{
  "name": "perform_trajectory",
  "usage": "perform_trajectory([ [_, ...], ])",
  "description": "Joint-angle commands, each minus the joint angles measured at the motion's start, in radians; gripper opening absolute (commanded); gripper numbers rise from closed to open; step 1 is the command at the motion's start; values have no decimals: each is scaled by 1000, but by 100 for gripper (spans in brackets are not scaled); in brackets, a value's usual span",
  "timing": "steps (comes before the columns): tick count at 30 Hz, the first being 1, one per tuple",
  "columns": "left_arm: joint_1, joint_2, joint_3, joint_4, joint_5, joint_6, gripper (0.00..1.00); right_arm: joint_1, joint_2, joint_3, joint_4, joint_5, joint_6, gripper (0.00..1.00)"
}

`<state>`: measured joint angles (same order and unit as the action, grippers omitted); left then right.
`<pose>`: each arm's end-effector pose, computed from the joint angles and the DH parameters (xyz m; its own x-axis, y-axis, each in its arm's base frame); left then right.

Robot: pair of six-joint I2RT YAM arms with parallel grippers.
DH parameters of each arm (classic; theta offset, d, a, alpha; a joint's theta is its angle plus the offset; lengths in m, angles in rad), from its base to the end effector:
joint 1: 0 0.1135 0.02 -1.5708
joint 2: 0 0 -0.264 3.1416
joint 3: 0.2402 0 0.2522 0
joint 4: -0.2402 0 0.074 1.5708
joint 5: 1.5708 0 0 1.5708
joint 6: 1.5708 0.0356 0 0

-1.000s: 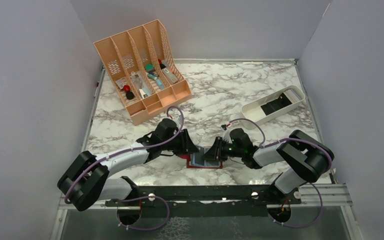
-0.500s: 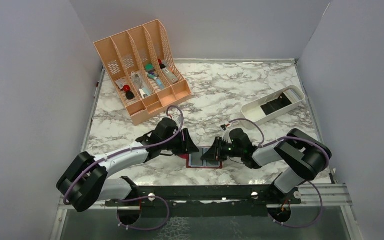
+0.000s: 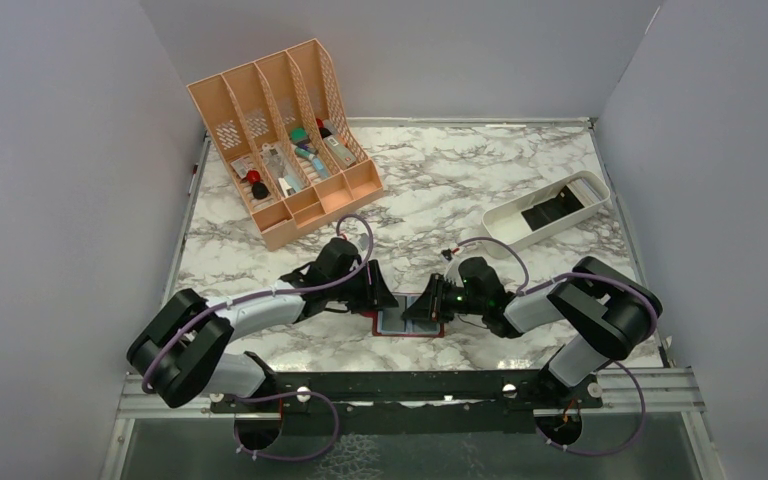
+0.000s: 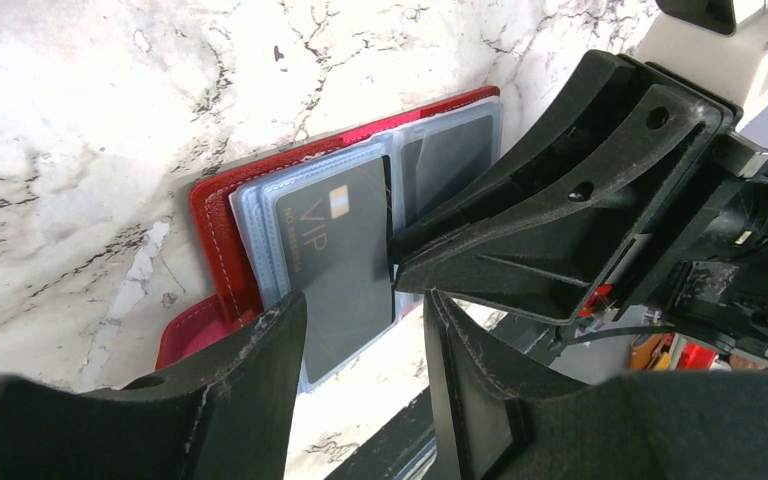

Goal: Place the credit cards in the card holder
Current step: Insert the credit card into the card holder, then turn over the card slot in the card holder.

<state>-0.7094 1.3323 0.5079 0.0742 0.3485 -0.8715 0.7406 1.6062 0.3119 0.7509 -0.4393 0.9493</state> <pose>0.1792 -0.1699 0.1577 -0.9466 -0.1354 -0.2927 0.1202 0.6942 -0.7097 0.1705 0.1764 0.1031 -0.9371 0.1403 -0.3196 -0.2017 0.5296 0.8239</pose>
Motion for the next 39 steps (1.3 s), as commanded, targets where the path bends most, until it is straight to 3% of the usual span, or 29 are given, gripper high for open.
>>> perform_trajectory([
  [1, -7, 11, -16, 26, -27, 15, 50, 8, 18, -9, 3, -3, -15, 22],
  [12, -7, 4, -23, 2, -60, 22, 52, 8, 18, -10, -1, -1, -15, 22],
  [30, -11, 3, -42, 122, 40, -47, 52, 8, 12, 1, -4, 0, -19, 22],
  [34, -17, -31, -38, 150, 75, -78, 52, 8, -63, 40, -114, 20, -50, 26],
  [39, -19, -56, -32, 171, 97, -99, 53, 7, -260, 101, -438, 229, -130, 36],
])
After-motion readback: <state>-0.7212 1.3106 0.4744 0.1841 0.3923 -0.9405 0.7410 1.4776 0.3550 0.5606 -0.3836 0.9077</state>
